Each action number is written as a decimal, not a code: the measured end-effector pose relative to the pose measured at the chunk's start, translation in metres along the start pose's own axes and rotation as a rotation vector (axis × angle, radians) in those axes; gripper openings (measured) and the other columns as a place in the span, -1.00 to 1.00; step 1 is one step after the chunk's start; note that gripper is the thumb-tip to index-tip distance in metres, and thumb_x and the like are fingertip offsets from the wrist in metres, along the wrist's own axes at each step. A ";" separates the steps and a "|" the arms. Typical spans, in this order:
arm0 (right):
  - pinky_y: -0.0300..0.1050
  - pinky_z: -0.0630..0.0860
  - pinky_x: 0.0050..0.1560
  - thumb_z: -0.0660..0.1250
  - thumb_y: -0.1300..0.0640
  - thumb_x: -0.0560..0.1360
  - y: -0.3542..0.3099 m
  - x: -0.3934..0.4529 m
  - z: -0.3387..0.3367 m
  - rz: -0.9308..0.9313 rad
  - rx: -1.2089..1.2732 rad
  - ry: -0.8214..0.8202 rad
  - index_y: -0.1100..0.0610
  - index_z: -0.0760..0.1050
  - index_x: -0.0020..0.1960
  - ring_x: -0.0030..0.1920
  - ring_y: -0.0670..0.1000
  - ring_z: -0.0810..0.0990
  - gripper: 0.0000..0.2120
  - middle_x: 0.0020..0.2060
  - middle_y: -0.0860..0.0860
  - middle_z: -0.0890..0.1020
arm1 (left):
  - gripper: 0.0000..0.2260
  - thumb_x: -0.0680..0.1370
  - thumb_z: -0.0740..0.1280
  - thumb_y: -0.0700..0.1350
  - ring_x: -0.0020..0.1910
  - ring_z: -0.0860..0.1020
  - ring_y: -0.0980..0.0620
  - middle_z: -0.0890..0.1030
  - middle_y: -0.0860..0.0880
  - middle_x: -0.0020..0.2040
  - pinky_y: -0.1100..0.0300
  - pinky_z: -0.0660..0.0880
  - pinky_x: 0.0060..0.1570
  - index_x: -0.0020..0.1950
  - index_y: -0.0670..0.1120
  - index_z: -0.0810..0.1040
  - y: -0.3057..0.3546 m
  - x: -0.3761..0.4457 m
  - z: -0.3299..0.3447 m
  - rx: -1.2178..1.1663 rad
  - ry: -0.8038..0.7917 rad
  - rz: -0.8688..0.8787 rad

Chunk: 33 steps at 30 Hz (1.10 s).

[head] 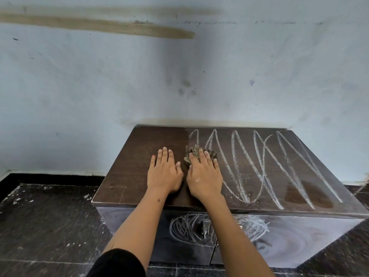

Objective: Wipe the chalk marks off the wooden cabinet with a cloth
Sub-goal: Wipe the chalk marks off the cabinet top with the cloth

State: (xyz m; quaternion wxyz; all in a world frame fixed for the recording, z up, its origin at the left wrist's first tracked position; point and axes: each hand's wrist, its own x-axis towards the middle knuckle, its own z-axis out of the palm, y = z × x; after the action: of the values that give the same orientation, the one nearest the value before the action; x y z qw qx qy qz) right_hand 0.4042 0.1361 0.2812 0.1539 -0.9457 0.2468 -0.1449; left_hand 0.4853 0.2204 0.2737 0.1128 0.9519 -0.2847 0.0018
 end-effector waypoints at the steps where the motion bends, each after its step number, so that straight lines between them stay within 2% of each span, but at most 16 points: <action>1: -0.01 -0.14 0.52 -0.02 0.05 0.62 0.002 -0.013 -0.001 -0.008 0.006 0.019 -0.01 0.10 0.52 0.53 -0.01 -0.06 -0.54 0.53 0.02 0.05 | -0.50 0.64 -0.10 0.01 0.53 -0.12 -0.01 -0.09 -0.10 0.56 0.06 -0.17 0.48 0.54 -0.15 -0.07 0.000 0.000 0.000 -0.006 0.001 0.001; 5: -0.05 -0.16 0.51 0.00 0.07 0.61 0.005 -0.055 -0.006 -0.026 0.003 0.053 -0.03 0.08 0.52 0.53 -0.05 -0.08 -0.52 0.54 -0.01 0.03 | -0.50 0.64 -0.09 0.01 0.53 -0.14 -0.01 -0.14 -0.10 0.56 0.06 -0.17 0.48 0.55 -0.13 -0.08 0.001 -0.001 0.001 -0.030 0.034 0.013; 9: -0.01 -0.13 0.52 0.00 0.06 0.61 0.002 -0.019 -0.004 0.000 0.008 0.013 0.00 0.09 0.52 0.53 -0.02 -0.08 -0.52 0.54 0.01 0.04 | -0.50 0.64 -0.10 0.00 0.53 -0.14 0.00 -0.11 -0.09 0.56 0.06 -0.19 0.48 0.54 -0.14 -0.06 0.002 0.000 0.001 -0.024 0.036 0.015; 13: 0.01 -0.10 0.52 0.00 0.06 0.61 0.000 0.006 0.002 0.020 0.003 0.010 0.02 0.13 0.51 0.53 0.01 -0.03 -0.54 0.53 0.04 0.08 | -0.51 0.64 -0.10 -0.01 0.53 -0.18 -0.01 -0.14 -0.11 0.55 0.04 -0.23 0.48 0.54 -0.16 -0.05 0.002 -0.001 0.001 0.018 0.105 0.040; 16: -0.03 -0.11 0.52 0.00 0.07 0.62 0.001 -0.015 0.001 0.016 0.002 0.064 -0.01 0.12 0.51 0.53 -0.01 -0.04 -0.54 0.53 0.02 0.07 | -0.51 0.64 -0.09 -0.01 0.53 -0.19 -0.01 -0.14 -0.11 0.55 0.04 -0.23 0.49 0.54 -0.16 -0.06 0.003 -0.002 0.002 0.023 0.125 0.062; 20: -0.05 -0.16 0.52 -0.01 0.07 0.61 0.001 -0.046 -0.001 0.014 -0.015 0.059 -0.03 0.07 0.52 0.53 -0.03 -0.09 -0.53 0.54 0.00 0.02 | -0.50 0.64 -0.09 -0.01 0.53 -0.19 -0.01 -0.14 -0.11 0.55 0.05 -0.23 0.49 0.54 -0.16 -0.08 0.003 0.000 0.004 0.023 0.099 0.064; 27: 0.01 -0.12 0.52 -0.02 0.02 0.62 0.000 0.020 0.002 0.004 -0.006 -0.041 0.01 0.11 0.51 0.53 0.01 -0.06 -0.54 0.54 0.04 0.05 | -0.50 0.64 -0.09 -0.02 0.53 -0.17 -0.01 -0.12 -0.12 0.55 0.07 -0.22 0.49 0.54 -0.19 -0.07 0.005 -0.002 0.000 0.069 0.119 0.076; 30: -0.03 -0.13 0.51 -0.07 -0.02 0.64 0.003 -0.001 0.002 0.004 -0.004 0.014 -0.01 0.11 0.51 0.53 -0.02 -0.06 -0.56 0.54 0.01 0.05 | -0.49 0.63 -0.08 -0.03 0.53 -0.19 -0.02 -0.14 -0.13 0.55 0.06 -0.24 0.49 0.54 -0.19 -0.09 0.007 -0.001 0.000 0.108 0.109 0.095; 33: -0.05 -0.15 0.52 -0.08 0.03 0.64 0.004 -0.041 0.001 -0.005 -0.006 0.061 -0.05 0.10 0.51 0.53 -0.06 -0.09 -0.56 0.54 -0.02 0.03 | -0.48 0.63 -0.07 -0.04 0.52 -0.19 -0.02 -0.15 -0.13 0.55 0.07 -0.25 0.48 0.53 -0.20 -0.09 0.006 0.002 0.001 0.111 0.088 0.104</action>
State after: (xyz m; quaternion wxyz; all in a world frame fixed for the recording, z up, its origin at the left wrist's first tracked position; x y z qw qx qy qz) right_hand 0.3687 0.1544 0.2710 0.1429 -0.9420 0.2494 -0.1734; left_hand 0.4836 0.2145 0.2743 0.0721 0.9397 -0.3278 0.0654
